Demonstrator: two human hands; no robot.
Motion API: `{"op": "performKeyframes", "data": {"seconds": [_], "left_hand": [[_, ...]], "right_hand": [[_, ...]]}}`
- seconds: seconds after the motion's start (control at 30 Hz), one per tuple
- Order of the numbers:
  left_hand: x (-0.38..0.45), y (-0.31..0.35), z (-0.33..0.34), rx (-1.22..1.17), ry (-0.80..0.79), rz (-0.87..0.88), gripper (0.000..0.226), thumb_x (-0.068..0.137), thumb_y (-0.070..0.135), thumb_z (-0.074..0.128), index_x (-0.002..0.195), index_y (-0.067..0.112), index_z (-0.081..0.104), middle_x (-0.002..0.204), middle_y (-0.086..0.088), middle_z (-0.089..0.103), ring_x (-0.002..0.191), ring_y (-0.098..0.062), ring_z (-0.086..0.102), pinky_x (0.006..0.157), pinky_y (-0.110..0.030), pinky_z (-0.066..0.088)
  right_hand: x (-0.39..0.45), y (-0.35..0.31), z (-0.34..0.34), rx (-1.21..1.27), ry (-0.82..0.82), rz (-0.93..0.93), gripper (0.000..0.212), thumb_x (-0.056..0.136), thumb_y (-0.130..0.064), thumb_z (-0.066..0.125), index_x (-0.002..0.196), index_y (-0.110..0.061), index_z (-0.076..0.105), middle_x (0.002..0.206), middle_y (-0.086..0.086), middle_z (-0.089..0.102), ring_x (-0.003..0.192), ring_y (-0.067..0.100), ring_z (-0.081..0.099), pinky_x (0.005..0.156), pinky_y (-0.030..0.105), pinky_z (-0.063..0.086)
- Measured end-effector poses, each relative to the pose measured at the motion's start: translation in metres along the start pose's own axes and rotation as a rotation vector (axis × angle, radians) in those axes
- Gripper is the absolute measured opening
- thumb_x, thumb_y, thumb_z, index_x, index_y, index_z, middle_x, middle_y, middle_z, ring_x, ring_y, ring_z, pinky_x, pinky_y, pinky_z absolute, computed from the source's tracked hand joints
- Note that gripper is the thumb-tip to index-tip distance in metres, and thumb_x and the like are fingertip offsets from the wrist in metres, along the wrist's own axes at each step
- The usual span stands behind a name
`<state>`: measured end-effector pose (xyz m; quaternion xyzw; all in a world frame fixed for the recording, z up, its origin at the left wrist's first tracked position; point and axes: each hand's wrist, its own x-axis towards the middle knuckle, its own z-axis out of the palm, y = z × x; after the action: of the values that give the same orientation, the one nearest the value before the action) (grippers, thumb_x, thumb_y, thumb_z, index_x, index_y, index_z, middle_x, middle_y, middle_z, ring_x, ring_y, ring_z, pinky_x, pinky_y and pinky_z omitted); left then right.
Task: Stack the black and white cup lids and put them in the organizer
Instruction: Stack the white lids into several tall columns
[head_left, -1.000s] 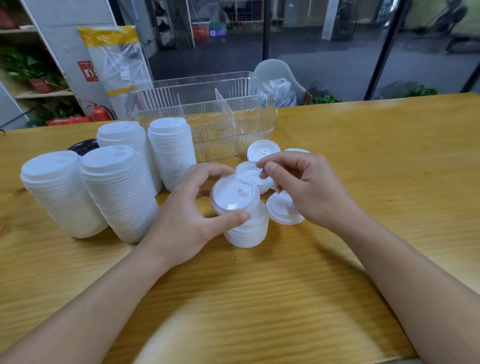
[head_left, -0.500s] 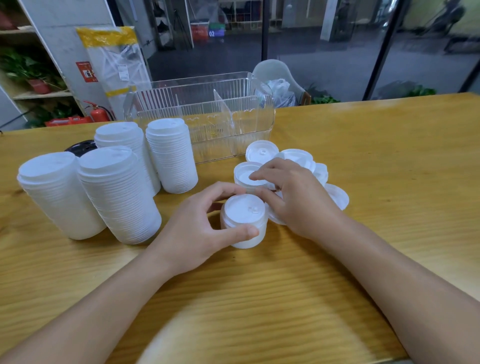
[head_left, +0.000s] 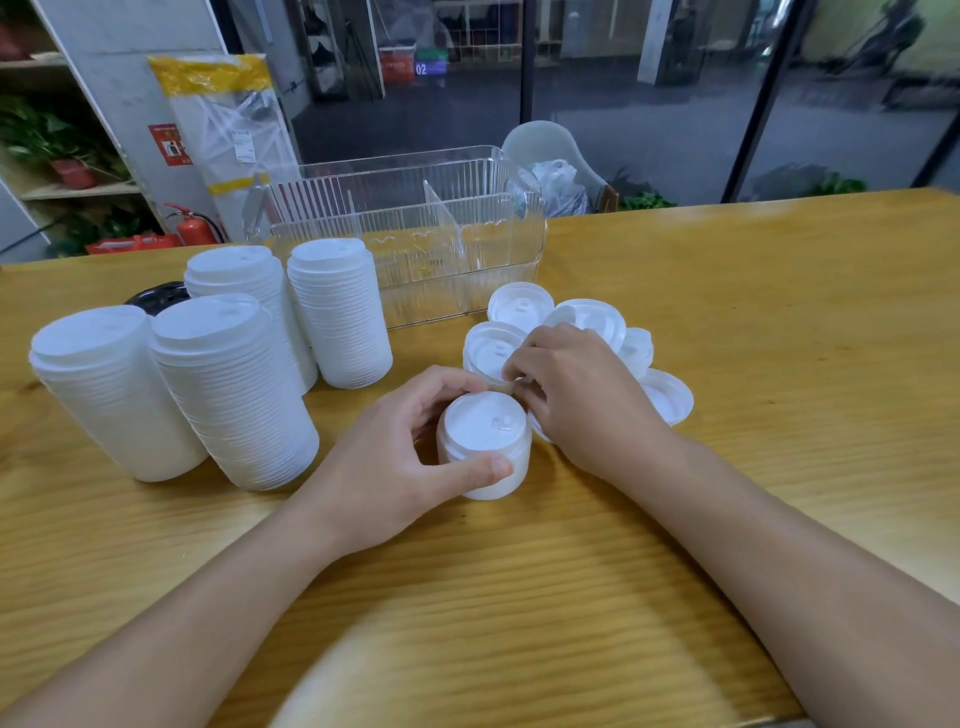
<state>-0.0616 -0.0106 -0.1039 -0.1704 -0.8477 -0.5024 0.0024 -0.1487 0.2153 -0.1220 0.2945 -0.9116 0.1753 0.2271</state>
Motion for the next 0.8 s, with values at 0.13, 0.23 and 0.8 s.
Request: {"op": "performKeyframes", "data": {"seconds": [0.13, 0.23, 0.8], "left_hand": [[-0.001, 0.000, -0.001, 0.006, -0.004, -0.003, 0.060, 0.083, 0.039, 0.095, 0.135, 0.028, 0.067, 0.136, 0.010, 0.075, 0.130, -0.014, 0.070, 0.114, -0.047, 0.054], [-0.001, -0.001, -0.002, 0.002, 0.000, -0.002, 0.060, 0.083, 0.038, 0.095, 0.135, 0.027, 0.067, 0.135, 0.009, 0.075, 0.130, -0.014, 0.070, 0.114, -0.047, 0.054], [0.005, 0.004, -0.004, 0.052, 0.280, 0.138, 0.073, 0.097, 0.029, 0.085, 0.161, 0.038, 0.051, 0.151, 0.017, 0.061, 0.137, -0.014, 0.063, 0.112, -0.030, 0.050]], "right_hand": [[0.002, -0.003, -0.002, -0.016, -0.016, -0.014, 0.009, 0.097, -0.010, 0.070, 0.091, -0.017, 0.071, 0.091, 0.000, 0.065, 0.083, 0.028, 0.055, 0.076, 0.046, 0.041], [0.002, -0.005, -0.004, -0.016, -0.017, -0.015, 0.012, 0.095, -0.010, 0.069, 0.090, -0.019, 0.066, 0.090, -0.002, 0.062, 0.084, 0.026, 0.052, 0.078, 0.046, 0.040], [-0.001, -0.020, -0.055, 1.088, 0.049, 0.352, 0.019, 0.111, -0.014, 0.061, 0.120, -0.009, 0.077, 0.085, 0.005, 0.069, 0.074, 0.011, 0.059, 0.070, 0.022, 0.049]]}}
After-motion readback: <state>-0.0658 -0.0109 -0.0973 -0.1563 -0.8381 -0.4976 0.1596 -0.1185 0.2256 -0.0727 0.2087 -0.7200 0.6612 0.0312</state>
